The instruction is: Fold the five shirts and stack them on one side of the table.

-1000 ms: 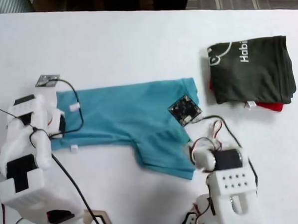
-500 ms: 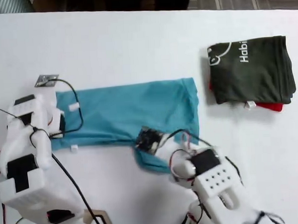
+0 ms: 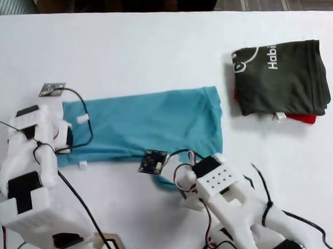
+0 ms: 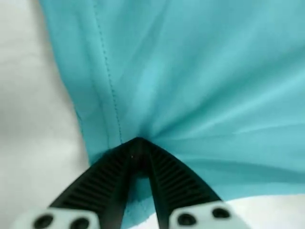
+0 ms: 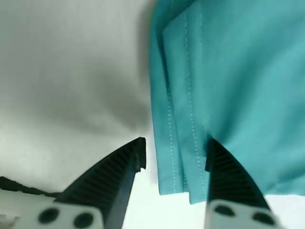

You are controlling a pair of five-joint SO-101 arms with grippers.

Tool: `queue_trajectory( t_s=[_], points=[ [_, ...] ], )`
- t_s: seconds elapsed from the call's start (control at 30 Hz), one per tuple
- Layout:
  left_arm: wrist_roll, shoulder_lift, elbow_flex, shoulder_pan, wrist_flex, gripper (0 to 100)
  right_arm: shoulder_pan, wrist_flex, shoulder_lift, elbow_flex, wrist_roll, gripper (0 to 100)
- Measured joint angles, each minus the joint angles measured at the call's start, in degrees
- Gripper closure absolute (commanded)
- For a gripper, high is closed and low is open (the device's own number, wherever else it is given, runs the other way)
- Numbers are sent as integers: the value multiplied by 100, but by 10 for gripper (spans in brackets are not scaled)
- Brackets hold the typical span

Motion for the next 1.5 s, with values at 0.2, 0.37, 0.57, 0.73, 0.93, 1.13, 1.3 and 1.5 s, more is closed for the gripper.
queue_trajectory(
  t_s=[0.2, 0.37, 0.57, 0.73, 0.93, 1.13, 1.3, 1.5],
  points=[
    [0, 9, 0, 0, 0, 975, 79, -334, 580, -141, -281, 790],
    [0, 9, 0, 0, 0, 975, 246, -554, 1046, -334, -413, 954],
    [0, 9, 0, 0, -9, 975, 396, -695, 1292, -492, -422, 976],
    [0, 9, 0, 0, -9, 975, 396, -615, 1196, -492, -413, 979],
    [0, 9, 0, 0, -9, 975, 378, 563, 316, -1037, -88, 979],
    [0, 9, 0, 0, -9, 975, 703, 1187, -132, -2004, 510, 978],
    [0, 26, 0, 0, -9, 975, 1143, 1204, 396, -2971, 686, 978],
    [0, 26, 0, 0, -9, 975, 1451, 853, 1829, -4387, 695, 978]
  ],
)
